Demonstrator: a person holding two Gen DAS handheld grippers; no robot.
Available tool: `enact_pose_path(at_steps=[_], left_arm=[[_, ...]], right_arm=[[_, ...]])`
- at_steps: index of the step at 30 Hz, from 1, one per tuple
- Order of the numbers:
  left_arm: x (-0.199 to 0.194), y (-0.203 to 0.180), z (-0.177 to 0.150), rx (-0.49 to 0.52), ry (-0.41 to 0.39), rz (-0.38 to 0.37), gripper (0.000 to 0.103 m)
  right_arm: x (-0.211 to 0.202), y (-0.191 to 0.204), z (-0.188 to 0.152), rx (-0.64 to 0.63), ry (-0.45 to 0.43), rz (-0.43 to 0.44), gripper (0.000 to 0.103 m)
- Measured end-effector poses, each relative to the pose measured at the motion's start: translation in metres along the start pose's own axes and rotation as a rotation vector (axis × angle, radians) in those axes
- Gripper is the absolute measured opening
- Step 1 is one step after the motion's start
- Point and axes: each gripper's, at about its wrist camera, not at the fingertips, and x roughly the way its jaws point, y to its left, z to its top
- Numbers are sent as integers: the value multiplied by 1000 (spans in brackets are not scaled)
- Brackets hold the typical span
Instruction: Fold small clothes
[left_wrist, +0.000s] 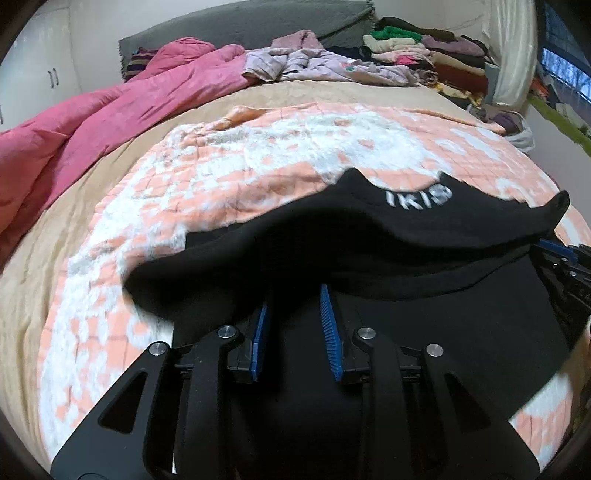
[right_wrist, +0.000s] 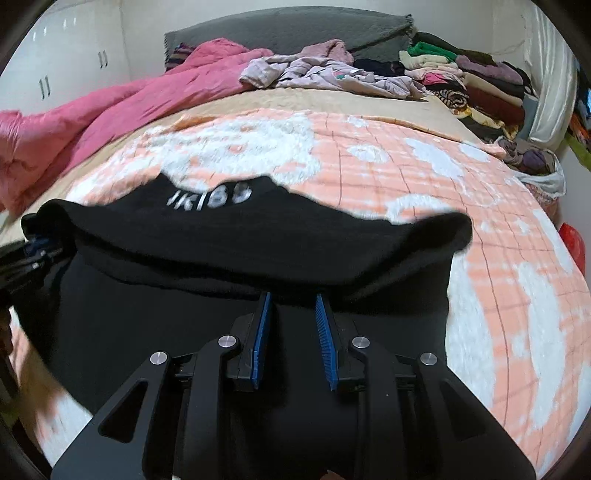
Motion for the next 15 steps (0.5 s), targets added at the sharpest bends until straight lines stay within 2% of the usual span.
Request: enact_pose_path(at_steps=[8, 9, 10, 11, 15], left_arm=[[2, 40, 33, -123, -38, 29, 24], [-1, 45, 35, -135, -47, 33, 26], [-3, 52, 36, -151, -54, 36, 27], [-4, 56, 37, -163, -57, 38, 28], [-1, 74, 33, -209, -36, 47, 29]], right_arm=[[5, -19, 32, 59, -48, -25, 25], [4, -21, 33, 62, -57, -28, 28], [1, -24, 34, 64, -69, -33, 37], [-1, -25, 34, 63, -77, -39, 40], [-6, -40, 31, 77, -90, -77, 41]])
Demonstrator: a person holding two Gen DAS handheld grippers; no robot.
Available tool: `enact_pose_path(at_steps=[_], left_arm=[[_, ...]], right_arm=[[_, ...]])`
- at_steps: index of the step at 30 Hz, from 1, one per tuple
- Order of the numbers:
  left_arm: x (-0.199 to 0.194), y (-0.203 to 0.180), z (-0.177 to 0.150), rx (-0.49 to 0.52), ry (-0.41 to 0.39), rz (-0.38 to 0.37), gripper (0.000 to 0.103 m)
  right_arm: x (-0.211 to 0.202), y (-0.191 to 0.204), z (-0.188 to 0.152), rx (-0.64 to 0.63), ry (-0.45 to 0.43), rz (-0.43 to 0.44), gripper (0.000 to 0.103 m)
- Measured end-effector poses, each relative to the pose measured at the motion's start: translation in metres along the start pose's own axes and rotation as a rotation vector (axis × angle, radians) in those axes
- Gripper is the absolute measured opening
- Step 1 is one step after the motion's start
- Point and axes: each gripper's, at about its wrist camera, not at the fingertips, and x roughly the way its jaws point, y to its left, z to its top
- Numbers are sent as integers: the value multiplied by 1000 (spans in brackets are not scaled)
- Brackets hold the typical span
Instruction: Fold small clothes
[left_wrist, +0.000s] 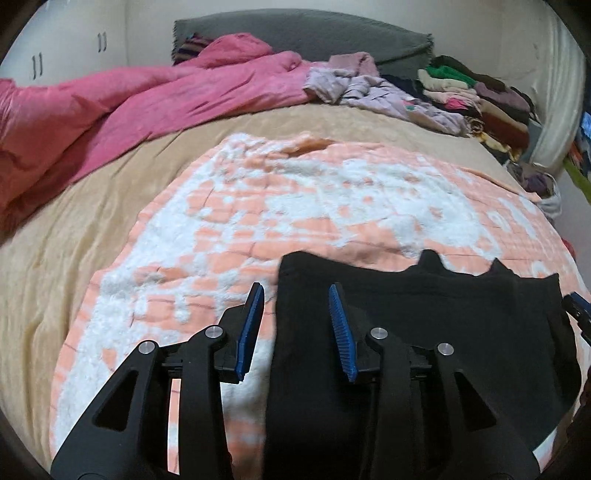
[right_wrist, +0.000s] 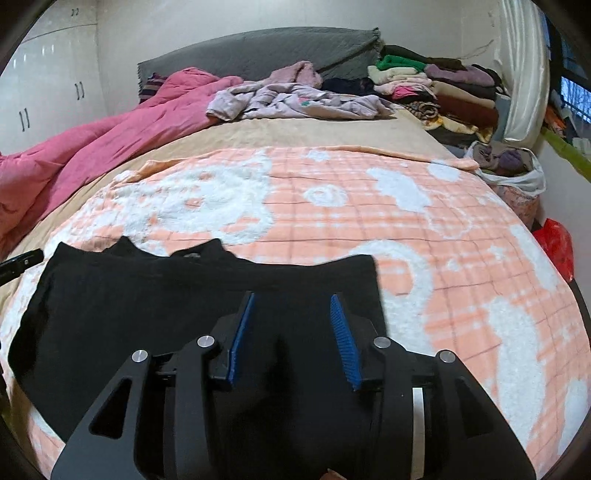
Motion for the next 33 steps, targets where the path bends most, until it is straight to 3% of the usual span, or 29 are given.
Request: enact_pose_path(at_steps=[3, 5, 9, 10, 11, 12, 13, 16, 21, 29, 32, 33], left_arm=[[8, 9, -4, -27, 33, -10, 33], [15, 12, -9, -38, 60, -29, 40], [25, 7, -14, -30, 78, -46, 40], [27, 7, -15, -31, 78, -49, 38], [28, 6, -15, -31, 80, -54, 21], [29, 5, -15, -29, 82, -67, 8], [27, 4, -15, -26, 72, -67, 8], [17, 7, -11, -33, 35, -79, 6], [-4, 6, -4, -32, -52, -58, 4], [35, 7, -24, -33, 37, 3, 9], [33, 8, -24, -32, 33, 15, 15], [32, 8, -23, -28, 36, 23, 17]], right_arm=[[4, -18, -3, 42, 20, -37, 51], [9, -28, -5, 75, 44, -42, 52], [24, -41, -7, 117, 91, -25, 53], [28, -44, -8, 128, 100, -14, 53], [33, -47, -9, 145, 118, -4, 53], [37, -49, -10, 155, 128, 13, 41], [40, -49, -10, 160, 132, 43, 21], [32, -45, -8, 145, 101, 57, 8], [11, -45, 5, 130, -15, 45, 8], [42, -39, -12, 69, 88, -87, 12], [41, -37, -14, 62, 81, -111, 17], [41, -36, -13, 57, 81, -122, 24]])
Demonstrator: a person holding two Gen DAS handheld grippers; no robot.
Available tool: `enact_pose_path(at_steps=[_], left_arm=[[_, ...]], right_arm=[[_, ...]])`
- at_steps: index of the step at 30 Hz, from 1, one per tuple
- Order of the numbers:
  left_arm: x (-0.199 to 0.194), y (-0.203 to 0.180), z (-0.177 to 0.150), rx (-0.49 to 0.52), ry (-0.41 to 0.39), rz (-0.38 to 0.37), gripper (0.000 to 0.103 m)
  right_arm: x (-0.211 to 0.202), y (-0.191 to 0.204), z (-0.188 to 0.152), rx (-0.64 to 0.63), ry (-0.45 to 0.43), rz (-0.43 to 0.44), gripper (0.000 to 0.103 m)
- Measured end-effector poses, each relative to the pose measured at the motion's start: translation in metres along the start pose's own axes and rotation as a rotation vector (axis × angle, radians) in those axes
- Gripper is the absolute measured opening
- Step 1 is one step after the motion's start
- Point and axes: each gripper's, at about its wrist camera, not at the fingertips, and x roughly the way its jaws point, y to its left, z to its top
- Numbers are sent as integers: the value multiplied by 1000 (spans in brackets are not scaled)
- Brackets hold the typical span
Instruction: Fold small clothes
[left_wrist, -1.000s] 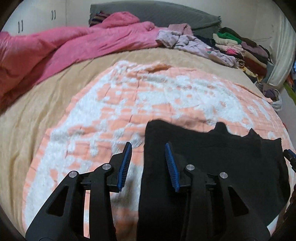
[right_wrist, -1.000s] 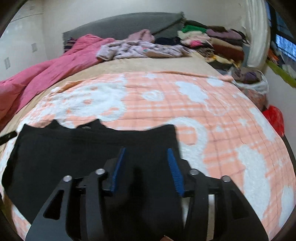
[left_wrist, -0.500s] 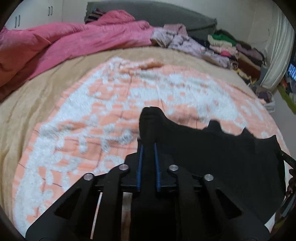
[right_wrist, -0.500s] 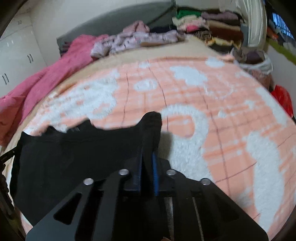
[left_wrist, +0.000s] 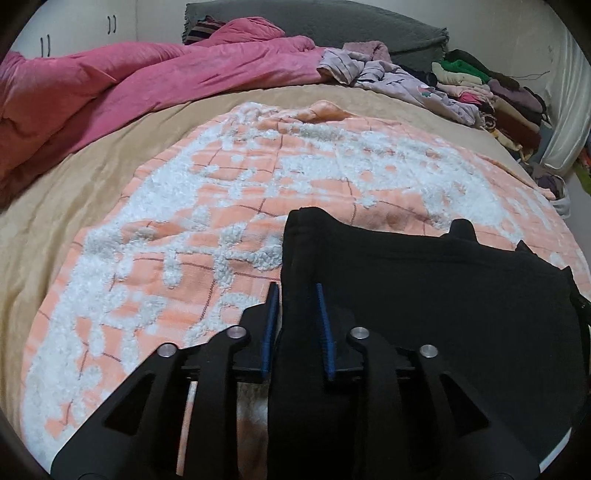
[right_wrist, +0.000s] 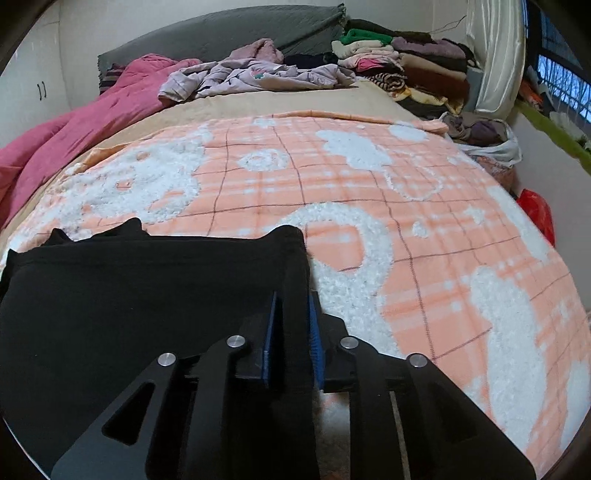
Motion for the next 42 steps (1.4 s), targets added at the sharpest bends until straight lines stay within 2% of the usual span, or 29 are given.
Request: enact_pose_path(at_steps=[3, 4, 5, 7, 9, 15, 20, 27, 31, 34, 37, 42], left_arm=[[-9, 1, 0, -4, -7, 10, 24], [-14, 1, -1, -2, -18, 19, 24], [-18, -1, -2, 4, -28, 23, 25], [-29, -3, -3, 13, -43, 16, 27], [-38, -5, -5, 17, -51, 12, 37], [-58, -12, -15, 14, -45, -22, 42], [-72, -18, -27, 38, -28, -54, 43], [-82, -26, -49, 84, 9, -83, 43], [-76, -32, -62, 103, 64, -84, 43], [-74, -30, -70, 101, 65, -65, 52], [-71, -26, -74, 85, 78, -79, 54], [-72, -25, -78, 77, 81, -82, 54]], right_arm=[[-13, 0, -1, 5, -22, -12, 31], [-18, 1, -1, 5, -34, -5, 42], [-28, 3, -3, -3, -51, -1, 46], [-43, 7, -6, -21, -84, 28, 48], [-54, 12, -8, -35, -97, 46, 52], [-82, 29, -20, -63, -107, 120, 63], [-97, 40, -37, -84, -94, 158, 64], [-106, 47, -60, -119, -81, 143, 64], [-106, 44, -70, -100, -55, 152, 64], [-100, 40, -77, -87, -21, 135, 64], [-87, 34, -84, -68, 37, 114, 64], [-84, 31, -89, -37, 42, 121, 65]])
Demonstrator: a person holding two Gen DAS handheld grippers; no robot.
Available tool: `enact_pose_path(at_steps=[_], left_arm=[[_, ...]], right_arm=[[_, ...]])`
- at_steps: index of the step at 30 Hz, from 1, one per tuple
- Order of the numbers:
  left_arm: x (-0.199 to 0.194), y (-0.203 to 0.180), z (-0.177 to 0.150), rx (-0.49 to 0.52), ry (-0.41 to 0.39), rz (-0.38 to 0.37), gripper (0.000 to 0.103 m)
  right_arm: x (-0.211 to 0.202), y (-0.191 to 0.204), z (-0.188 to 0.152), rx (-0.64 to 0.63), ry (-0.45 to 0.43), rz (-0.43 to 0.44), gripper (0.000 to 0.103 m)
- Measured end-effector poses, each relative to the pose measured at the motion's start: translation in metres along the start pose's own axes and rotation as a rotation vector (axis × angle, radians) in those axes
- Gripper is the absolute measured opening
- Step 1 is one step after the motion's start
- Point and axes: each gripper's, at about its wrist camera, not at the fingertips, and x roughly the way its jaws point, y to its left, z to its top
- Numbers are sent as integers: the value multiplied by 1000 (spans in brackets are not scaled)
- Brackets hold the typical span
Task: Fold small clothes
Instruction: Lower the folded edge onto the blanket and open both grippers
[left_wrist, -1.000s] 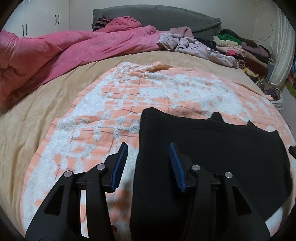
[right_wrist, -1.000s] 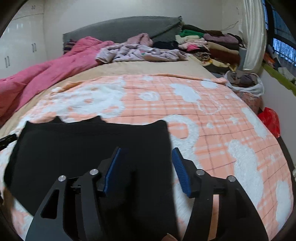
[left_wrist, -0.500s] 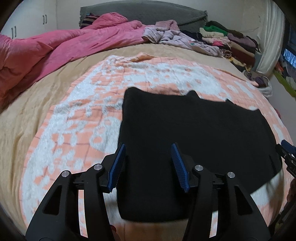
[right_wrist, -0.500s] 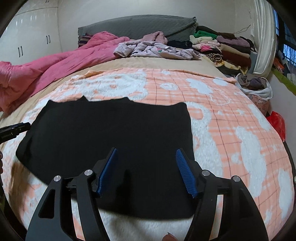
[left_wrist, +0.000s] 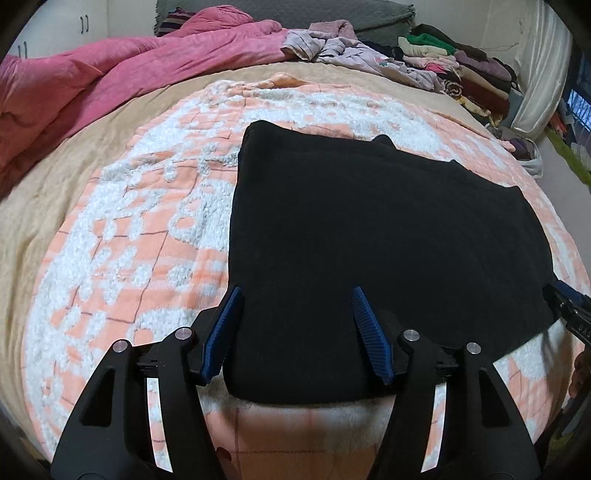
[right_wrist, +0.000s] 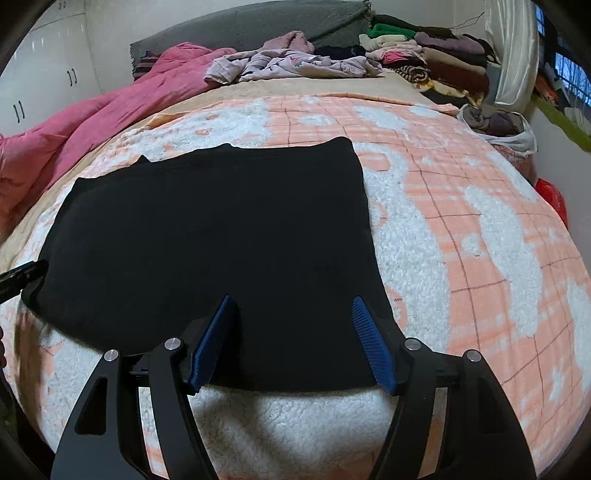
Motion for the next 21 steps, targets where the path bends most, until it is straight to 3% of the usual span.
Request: enact_pose_path(at_steps=[21], left_arm=[[-12, 2, -13, 1, 19, -3, 54]], right_arm=[[-15, -1, -5, 30, -5, 2, 67]])
